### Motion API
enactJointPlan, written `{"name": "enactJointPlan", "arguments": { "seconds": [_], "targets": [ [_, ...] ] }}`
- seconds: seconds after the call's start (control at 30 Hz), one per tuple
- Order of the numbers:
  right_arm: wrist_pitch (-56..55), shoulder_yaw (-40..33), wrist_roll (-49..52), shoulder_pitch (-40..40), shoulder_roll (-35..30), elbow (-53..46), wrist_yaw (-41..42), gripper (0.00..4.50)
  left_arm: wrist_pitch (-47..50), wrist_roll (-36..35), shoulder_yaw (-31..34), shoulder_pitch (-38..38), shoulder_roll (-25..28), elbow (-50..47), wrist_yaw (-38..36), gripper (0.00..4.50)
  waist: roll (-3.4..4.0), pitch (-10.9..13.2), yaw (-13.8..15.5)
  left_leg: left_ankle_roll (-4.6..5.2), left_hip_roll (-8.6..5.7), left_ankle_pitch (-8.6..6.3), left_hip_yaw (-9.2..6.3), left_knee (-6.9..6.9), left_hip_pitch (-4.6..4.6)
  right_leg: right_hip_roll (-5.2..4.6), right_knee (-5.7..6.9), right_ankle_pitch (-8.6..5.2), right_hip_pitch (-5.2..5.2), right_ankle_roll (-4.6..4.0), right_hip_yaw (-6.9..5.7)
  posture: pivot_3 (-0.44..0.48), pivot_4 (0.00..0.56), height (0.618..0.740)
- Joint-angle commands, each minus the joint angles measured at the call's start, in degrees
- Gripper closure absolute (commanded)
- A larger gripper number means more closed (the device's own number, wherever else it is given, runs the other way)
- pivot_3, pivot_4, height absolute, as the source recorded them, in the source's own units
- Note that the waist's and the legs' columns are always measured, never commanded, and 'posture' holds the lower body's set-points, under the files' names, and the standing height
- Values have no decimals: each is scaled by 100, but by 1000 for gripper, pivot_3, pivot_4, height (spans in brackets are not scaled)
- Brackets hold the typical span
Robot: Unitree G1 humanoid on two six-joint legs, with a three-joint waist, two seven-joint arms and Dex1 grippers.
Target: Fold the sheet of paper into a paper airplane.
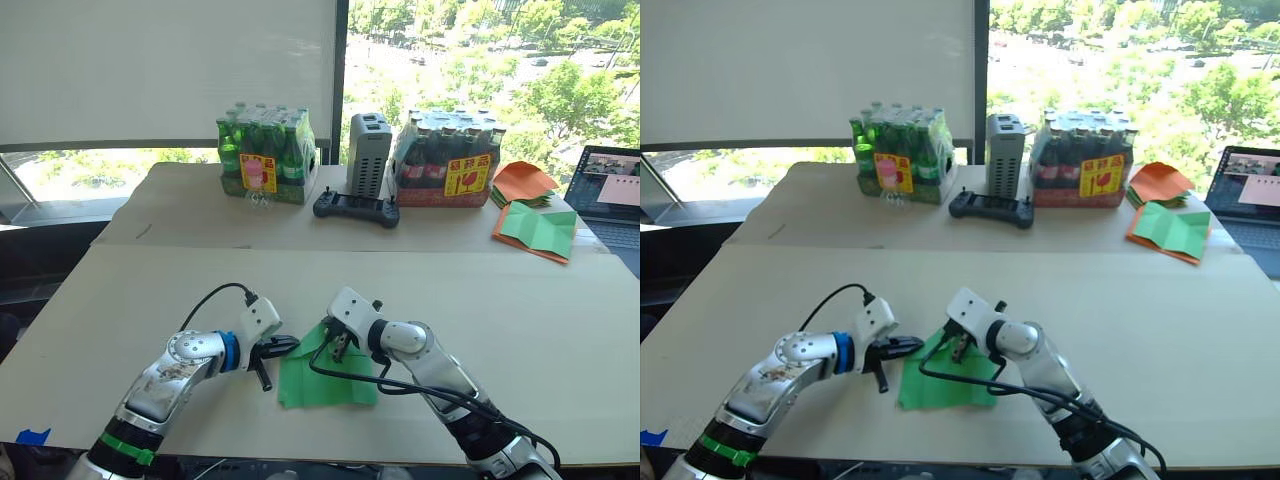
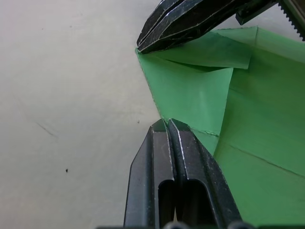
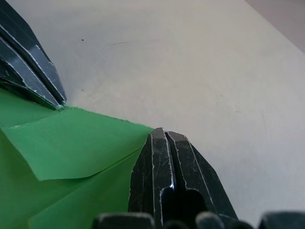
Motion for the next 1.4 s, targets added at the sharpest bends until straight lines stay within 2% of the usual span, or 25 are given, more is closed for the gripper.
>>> {"name": "enactJointPlan", "arguments": {
  "seconds": [0.03,0.37,0.6,0.77,0.93,1.2,1.4],
  "targets": [
    [145,120,13,98,16,61,83,4500,304,54,-84,445,284,-4,-93,4413,1,0,-5,0,1,0,0,-1,2,1,0,0,-1,-1,0,0,150,675],
    [116,122,8,88,30,80,118,4500,336,-124,281,973,793,-412,-152,4413,3,-1,-2,-2,7,0,3,-33,27,5,-11,-5,-1,-8,1,0,150,675],
    [120,107,14,80,46,78,130,4500,375,-240,482,803,751,-424,-23,4413,4,-1,-3,-3,7,1,3,-34,26,6,-12,-6,0,-9,0,0,150,675],
    [166,-8,79,32,105,13,110,4500,511,-634,882,539,787,-695,-113,4413,4,0,-4,-6,7,3,3,-35,19,8,-12,-5,-1,-9,1,0,150,675],
    [240,-88,138,50,129,-62,141,4500,645,-1058,1275,-40,375,-645,92,4413,3,3,19,-16,6,8,-2,-34,-1,8,-9,-5,-8,-10,-4,0,150,675],
    [514,-348,386,-30,128,-378,200,4500,369,-715,428,-167,-193,-417,127,4413,2,3,5,-15,4,8,-2,-34,-12,5,-21,-5,-9,-10,-3,0,150,675],
    [1088,-1087,1097,-75,-240,-1186,553,4500,216,-531,137,-196,-348,-98,57,4413,2,8,20,-14,3,8,-5,-31,-20,4,-26,-4,-10,-10,-7,0,150,675]
  ]
}}
